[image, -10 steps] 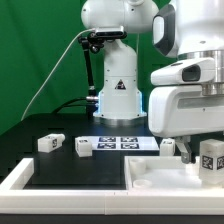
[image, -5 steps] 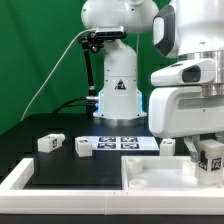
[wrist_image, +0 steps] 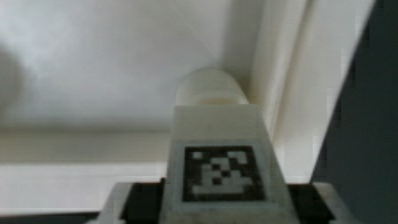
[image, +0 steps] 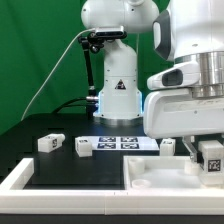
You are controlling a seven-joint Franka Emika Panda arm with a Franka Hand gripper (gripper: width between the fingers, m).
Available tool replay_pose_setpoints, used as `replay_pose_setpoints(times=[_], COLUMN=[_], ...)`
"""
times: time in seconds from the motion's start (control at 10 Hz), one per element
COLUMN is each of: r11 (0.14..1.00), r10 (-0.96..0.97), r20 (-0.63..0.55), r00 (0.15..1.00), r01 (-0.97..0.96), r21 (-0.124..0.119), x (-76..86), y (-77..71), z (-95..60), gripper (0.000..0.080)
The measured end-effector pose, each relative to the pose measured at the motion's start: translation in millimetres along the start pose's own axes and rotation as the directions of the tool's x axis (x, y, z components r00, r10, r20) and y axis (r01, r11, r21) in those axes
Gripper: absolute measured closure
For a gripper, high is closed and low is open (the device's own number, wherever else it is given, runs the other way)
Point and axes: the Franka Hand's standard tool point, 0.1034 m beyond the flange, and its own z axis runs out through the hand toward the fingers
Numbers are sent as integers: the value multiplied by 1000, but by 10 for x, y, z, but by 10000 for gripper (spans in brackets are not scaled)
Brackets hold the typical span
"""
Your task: Assemble one leg
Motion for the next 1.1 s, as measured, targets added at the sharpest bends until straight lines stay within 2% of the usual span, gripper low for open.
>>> replay_pose_setpoints(times=[0.1,0.3,0.4,0.5,0.8,0.9,1.1], r11=[992,907,839,728,594,585,664], r10=[123,422,544,686,804,811,748], r20=[-9,-17,-24,-28,-18,-15,-15], r00=[992,907,839,728,594,585,664], r01=[-123,-422,-544,-686,-805,-811,-748], r21=[9,-4,-6,-7,0,2,1], x=[3,3,-8,-21,-35,-40,-28], y=[-13,7,11,17,19,8,39], z=[5,5,5,6,7,12,9], gripper=[509,509,509,509,508,508,197])
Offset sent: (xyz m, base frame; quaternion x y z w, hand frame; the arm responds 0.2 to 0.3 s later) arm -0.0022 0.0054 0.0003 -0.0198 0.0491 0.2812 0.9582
